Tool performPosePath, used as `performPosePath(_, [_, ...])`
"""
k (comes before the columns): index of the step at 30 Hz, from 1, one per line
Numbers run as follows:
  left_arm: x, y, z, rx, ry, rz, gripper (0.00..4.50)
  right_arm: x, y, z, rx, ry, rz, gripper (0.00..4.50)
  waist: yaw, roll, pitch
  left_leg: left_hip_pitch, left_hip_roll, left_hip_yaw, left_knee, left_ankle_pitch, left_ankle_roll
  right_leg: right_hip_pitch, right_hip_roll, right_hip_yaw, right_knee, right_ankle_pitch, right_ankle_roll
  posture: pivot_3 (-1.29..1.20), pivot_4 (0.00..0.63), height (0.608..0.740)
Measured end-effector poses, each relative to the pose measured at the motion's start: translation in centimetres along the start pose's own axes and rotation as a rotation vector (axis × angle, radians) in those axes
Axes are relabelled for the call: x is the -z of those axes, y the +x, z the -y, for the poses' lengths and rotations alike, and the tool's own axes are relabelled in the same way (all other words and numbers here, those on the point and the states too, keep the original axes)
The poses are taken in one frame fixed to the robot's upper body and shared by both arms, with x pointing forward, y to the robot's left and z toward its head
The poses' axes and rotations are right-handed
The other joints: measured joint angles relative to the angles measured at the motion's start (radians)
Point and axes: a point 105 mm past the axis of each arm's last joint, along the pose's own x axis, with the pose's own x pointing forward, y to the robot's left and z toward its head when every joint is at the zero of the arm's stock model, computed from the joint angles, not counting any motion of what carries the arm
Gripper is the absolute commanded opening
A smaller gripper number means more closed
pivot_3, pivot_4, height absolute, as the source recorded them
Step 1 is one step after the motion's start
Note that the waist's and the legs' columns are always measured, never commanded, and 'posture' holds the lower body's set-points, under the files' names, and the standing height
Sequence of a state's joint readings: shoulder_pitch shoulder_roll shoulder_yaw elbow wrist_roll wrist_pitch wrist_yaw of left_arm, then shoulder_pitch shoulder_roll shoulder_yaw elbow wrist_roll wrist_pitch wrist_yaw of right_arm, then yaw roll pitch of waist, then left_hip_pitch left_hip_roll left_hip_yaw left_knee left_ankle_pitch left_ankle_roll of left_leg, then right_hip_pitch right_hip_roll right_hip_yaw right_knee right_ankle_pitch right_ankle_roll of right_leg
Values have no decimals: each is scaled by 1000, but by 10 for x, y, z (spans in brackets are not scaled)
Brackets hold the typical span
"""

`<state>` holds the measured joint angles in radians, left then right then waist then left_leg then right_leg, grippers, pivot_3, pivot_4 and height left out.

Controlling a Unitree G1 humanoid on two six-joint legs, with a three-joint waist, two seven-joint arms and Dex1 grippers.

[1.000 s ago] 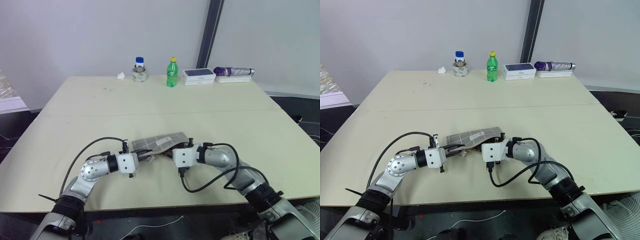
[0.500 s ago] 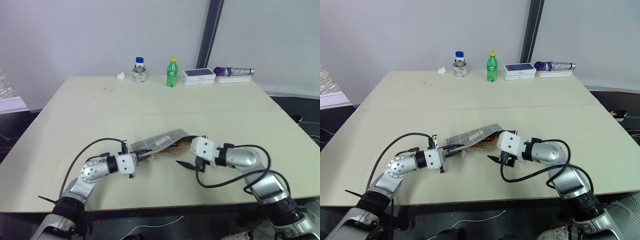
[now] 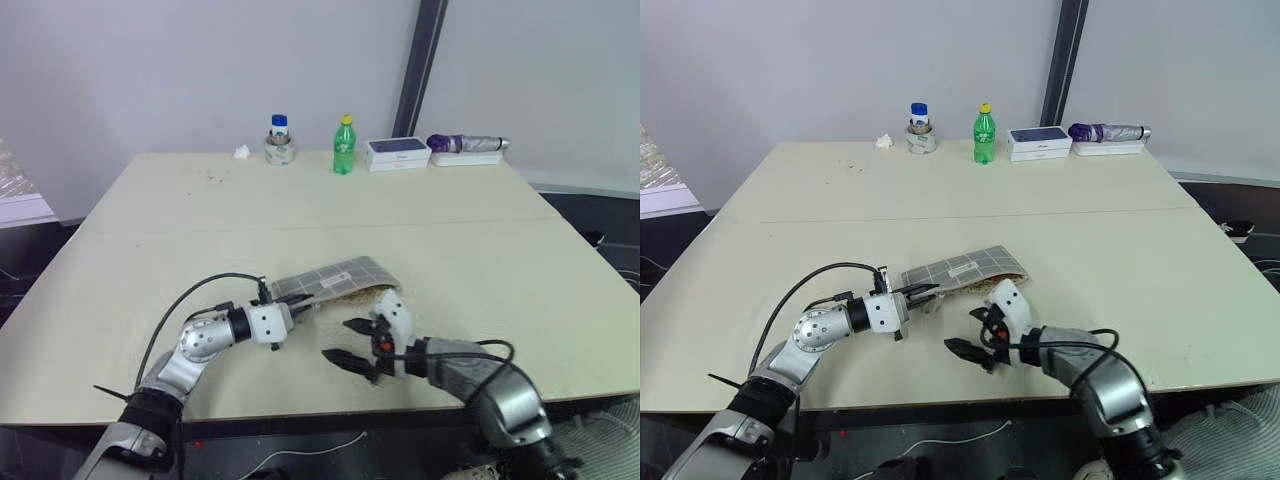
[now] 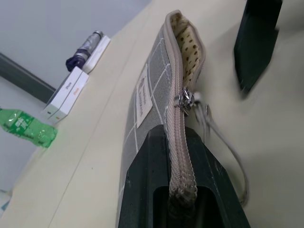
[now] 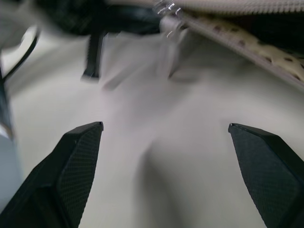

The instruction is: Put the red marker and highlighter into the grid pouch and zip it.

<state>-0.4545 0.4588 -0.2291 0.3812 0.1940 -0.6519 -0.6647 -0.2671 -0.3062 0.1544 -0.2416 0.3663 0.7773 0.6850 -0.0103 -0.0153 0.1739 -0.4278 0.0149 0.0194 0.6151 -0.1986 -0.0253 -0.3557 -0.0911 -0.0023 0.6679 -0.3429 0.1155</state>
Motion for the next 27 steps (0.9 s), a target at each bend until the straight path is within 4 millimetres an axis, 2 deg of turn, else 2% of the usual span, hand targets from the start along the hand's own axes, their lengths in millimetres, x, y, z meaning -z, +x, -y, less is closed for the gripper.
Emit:
performPosePath(4, [-2, 4, -8, -2, 46, 1, 0, -14, 25, 4, -9, 57, 62, 4383, 1, 0, 0, 0, 0, 0, 0, 0, 0, 0, 0, 0, 1, 0, 0, 0, 150, 740])
performPosePath(7, [-4, 6, -14, -2, 69, 3, 0, -21, 34, 5, -14, 55, 79, 4383, 0, 0, 0, 0, 0, 0, 0, 0, 0, 0, 0, 0, 0, 0, 0, 0, 150, 740])
performPosePath(8, [-4, 6, -14, -1, 71, 2, 0, -22, 35, 6, -15, 55, 81, 4151, -1, 0, 0, 0, 0, 0, 0, 0, 0, -1, 0, 0, 0, 0, 0, 0, 150, 740])
performPosePath(10, [-4, 6, -12, 5, 71, 2, 0, -21, 37, 6, -17, 60, 80, 3496, -1, 0, 0, 0, 0, 0, 0, 0, 0, -1, 0, 0, 0, 0, 0, 0, 150, 740])
performPosePath(15, [-6, 7, -14, -3, 76, 5, 0, -20, 40, 5, -18, 65, 89, 878, -2, 0, 0, 0, 0, 0, 0, 0, 0, -1, 0, 0, 0, 0, 0, 0, 150, 740])
performPosePath(17, [-6, 6, -14, -7, 78, 5, 0, -20, 38, 7, -12, 60, 87, 24, -1, 0, 0, 0, 0, 0, 0, 0, 0, -1, 0, 0, 0, 0, 0, 0, 150, 740])
performPosePath(21, [-1, 1, -9, 1, 68, -14, 0, -17, 21, 26, 52, 23, 68, 24, 0, 0, 0, -1, 0, 0, 0, 0, 0, -1, 0, 0, 0, 0, 0, 0, 150, 740])
performPosePath(24, [1, -2, -7, 6, 59, -21, 0, -16, -3, 53, 142, -22, 45, 24, 2, 0, 0, -1, 0, 0, 0, 0, 0, -1, 0, 0, 0, 0, 0, 0, 150, 740])
performPosePath(27, [4, -6, -8, 8, 46, -34, 0, -14, -37, 89, 264, -65, 9, 24, 1, 0, 0, -1, 0, 0, 0, 0, 0, -1, 0, 0, 0, 0, 0, 0, 150, 740])
